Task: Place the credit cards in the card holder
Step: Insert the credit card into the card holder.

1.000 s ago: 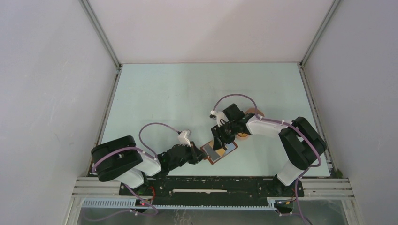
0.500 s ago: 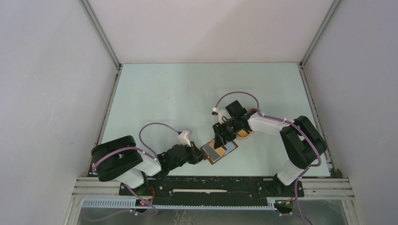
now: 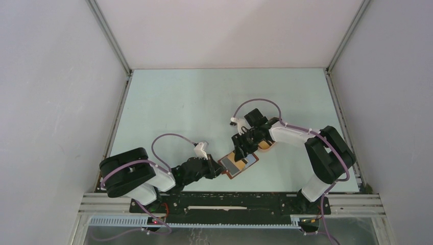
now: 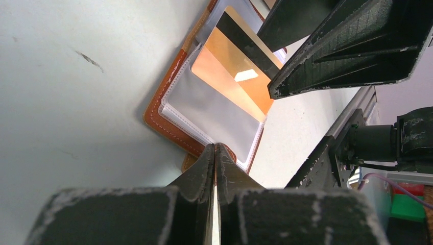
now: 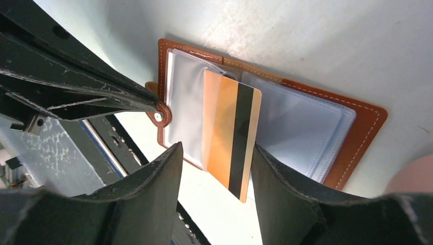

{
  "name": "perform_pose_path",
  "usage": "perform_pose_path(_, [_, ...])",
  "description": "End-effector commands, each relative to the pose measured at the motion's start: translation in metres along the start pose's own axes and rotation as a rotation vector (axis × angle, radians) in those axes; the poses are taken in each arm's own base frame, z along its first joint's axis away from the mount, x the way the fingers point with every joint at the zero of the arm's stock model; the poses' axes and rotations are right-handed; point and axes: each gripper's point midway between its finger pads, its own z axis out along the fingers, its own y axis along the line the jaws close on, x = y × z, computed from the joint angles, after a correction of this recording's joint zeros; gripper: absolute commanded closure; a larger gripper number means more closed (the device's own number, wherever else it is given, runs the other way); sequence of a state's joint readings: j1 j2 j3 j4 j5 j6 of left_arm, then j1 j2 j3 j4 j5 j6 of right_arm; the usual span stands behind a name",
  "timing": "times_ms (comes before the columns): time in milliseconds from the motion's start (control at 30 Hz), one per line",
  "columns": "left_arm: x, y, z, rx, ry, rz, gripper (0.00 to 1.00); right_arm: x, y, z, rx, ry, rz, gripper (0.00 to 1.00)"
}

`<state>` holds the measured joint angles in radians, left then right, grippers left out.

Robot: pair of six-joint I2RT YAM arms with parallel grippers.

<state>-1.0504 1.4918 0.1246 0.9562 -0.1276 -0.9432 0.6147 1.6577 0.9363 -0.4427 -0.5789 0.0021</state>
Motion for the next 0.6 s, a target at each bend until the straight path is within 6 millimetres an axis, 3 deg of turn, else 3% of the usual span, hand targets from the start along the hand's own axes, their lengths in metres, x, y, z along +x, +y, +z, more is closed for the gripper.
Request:
perform_pose_path(0, [-0.0032, -0.0001, 0.0, 0.005, -0.015, -0.009, 0.94, -0.0089, 0.0018, -0.0031, 0.04, -0.001, -0.08, 0.4])
perform_pose_path(567, [-0.0031, 0.0, -0.0002, 0.006, -0.015, -0.009, 0.94, 0.0009, 0.0033, 0.0028, 0.064, 0.098, -0.093, 0.41])
